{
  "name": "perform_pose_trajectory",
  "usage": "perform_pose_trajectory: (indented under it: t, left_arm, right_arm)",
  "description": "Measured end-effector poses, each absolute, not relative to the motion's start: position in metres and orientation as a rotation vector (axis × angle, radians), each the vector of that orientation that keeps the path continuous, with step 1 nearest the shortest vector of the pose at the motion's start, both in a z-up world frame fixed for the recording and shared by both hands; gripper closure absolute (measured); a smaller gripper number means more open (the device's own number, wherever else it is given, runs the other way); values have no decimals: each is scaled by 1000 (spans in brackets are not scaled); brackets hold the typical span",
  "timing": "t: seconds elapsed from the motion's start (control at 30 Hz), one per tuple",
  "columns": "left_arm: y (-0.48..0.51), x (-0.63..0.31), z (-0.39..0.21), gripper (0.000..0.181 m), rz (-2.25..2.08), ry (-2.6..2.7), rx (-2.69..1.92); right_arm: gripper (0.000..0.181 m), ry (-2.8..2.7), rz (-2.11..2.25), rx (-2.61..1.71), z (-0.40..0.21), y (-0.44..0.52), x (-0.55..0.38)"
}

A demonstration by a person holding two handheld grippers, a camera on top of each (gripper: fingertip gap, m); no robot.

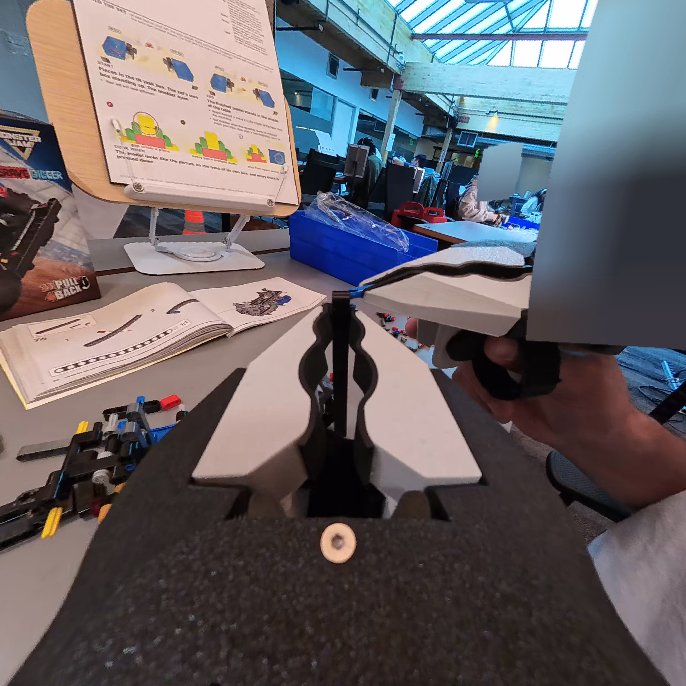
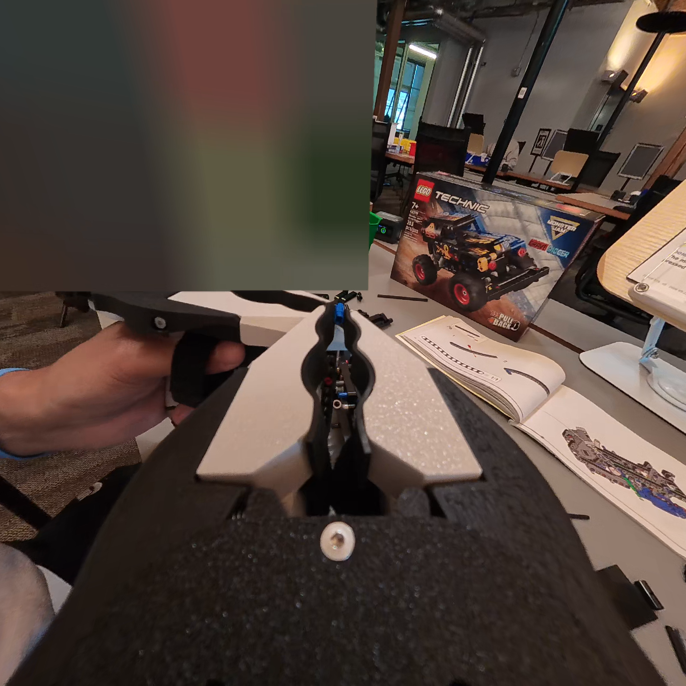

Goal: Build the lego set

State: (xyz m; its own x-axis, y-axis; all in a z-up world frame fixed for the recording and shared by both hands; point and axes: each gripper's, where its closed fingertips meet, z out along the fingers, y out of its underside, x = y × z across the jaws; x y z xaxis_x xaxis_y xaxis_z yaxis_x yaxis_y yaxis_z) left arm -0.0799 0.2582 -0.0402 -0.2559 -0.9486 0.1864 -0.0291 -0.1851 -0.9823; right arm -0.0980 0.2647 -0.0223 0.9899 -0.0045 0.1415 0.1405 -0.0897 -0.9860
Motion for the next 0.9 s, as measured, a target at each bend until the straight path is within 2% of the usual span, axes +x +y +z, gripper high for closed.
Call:
perform_pose_trajectory:
  t: [0.9]
  left_arm:
    - [258,-84,-34,175,-1488,1197,-1163]
  right_arm:
    - [177,-99,-173,-1559,-20,265,-106]
